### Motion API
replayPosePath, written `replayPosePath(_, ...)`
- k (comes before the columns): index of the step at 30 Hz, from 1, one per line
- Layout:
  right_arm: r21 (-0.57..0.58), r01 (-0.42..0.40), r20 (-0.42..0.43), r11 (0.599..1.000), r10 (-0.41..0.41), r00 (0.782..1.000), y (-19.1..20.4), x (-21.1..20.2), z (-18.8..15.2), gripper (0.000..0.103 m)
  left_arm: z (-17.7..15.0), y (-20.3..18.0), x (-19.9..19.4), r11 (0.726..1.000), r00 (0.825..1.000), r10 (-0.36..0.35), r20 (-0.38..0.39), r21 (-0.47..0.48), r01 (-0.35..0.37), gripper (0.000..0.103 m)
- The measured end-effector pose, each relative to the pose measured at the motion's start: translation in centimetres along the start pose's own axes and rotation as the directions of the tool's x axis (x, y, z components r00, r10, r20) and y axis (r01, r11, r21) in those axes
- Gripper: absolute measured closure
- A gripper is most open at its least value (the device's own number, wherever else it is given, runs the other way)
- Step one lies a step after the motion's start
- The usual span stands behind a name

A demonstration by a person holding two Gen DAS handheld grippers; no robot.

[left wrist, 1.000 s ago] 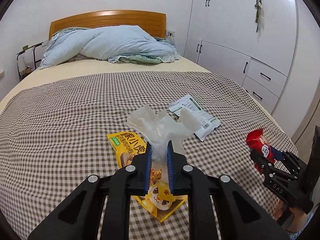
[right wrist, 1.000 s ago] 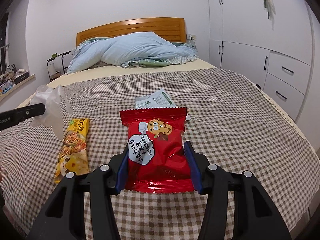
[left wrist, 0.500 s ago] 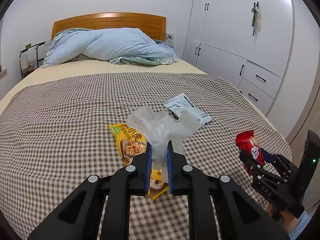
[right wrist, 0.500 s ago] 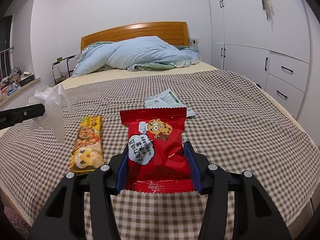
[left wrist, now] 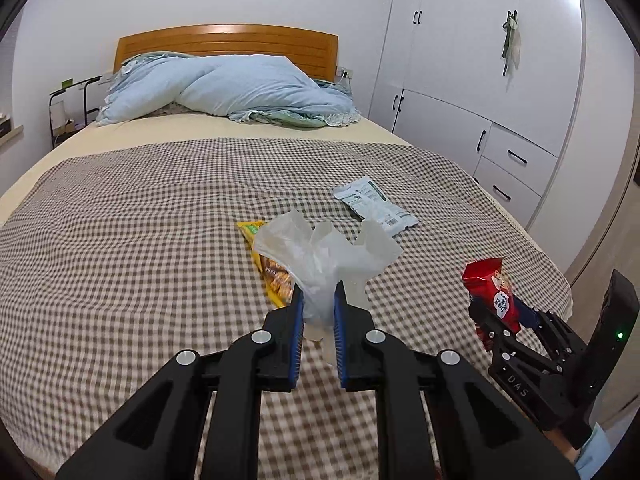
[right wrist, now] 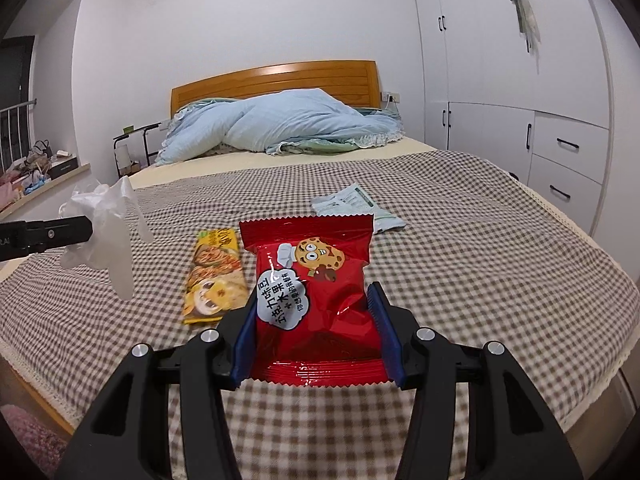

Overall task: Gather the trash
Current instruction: 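Carry the clear bag with the left tool while the right tool carries the packet to the bin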

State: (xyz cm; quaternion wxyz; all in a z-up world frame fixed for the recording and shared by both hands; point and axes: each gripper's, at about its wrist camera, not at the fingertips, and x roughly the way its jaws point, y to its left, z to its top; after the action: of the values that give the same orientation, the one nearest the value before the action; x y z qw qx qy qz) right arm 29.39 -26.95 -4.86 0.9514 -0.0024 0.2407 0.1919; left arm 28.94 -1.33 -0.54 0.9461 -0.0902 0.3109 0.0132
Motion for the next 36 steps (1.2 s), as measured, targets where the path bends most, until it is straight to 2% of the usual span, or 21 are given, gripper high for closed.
replayPosePath(14,-0.003,-0.017,0.028,1.0,0.018,0.999,1.0,-3.5,-2.9,0.053,-2.3,0.2,-3.4,1.0,1.0,0.003,0.005,-0.008,-0.003,0.092)
replayPosePath(36,-0.022,-0.034,-0.009,0.999,0.034,0.999,2.2,-8.0,-8.0,0.053,-7.1,-0.7,-8.4,1.0,1.0,-0.027,-0.01,0.002,0.027,0.092)
